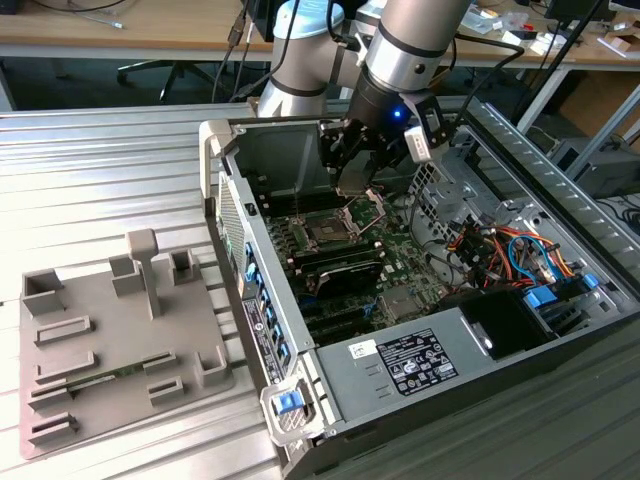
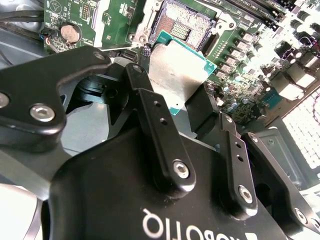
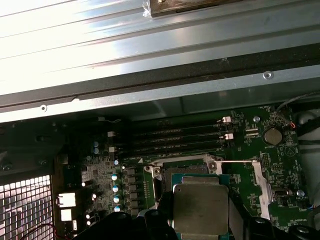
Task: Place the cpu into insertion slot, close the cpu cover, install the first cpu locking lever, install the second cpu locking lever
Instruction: 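Place the cpu into insertion slot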
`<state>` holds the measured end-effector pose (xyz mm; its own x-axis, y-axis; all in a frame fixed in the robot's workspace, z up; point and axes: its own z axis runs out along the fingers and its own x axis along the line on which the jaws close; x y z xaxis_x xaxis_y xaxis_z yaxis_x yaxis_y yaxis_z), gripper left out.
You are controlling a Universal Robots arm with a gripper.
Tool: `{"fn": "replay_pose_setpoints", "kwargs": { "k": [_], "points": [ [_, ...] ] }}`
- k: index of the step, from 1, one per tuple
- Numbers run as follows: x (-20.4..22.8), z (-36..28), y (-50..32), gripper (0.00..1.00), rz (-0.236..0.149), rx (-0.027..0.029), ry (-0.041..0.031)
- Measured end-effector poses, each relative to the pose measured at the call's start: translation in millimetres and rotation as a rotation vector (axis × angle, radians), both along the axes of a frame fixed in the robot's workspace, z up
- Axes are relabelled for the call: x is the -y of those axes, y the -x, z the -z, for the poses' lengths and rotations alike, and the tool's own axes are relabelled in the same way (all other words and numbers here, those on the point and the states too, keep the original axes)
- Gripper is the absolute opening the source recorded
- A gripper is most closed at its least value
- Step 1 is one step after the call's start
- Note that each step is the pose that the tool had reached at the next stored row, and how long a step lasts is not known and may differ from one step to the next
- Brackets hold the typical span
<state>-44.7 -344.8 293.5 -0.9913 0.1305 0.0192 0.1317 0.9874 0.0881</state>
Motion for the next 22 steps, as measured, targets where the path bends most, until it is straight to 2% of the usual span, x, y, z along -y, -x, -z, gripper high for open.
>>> {"fn": "replay_pose_setpoints", "kwargs": {
  "k": [22],
  "points": [
    [0.0, 0.4, 0.0, 0.55, 0.030, 0.0000, 0.0002]
  ]
}}
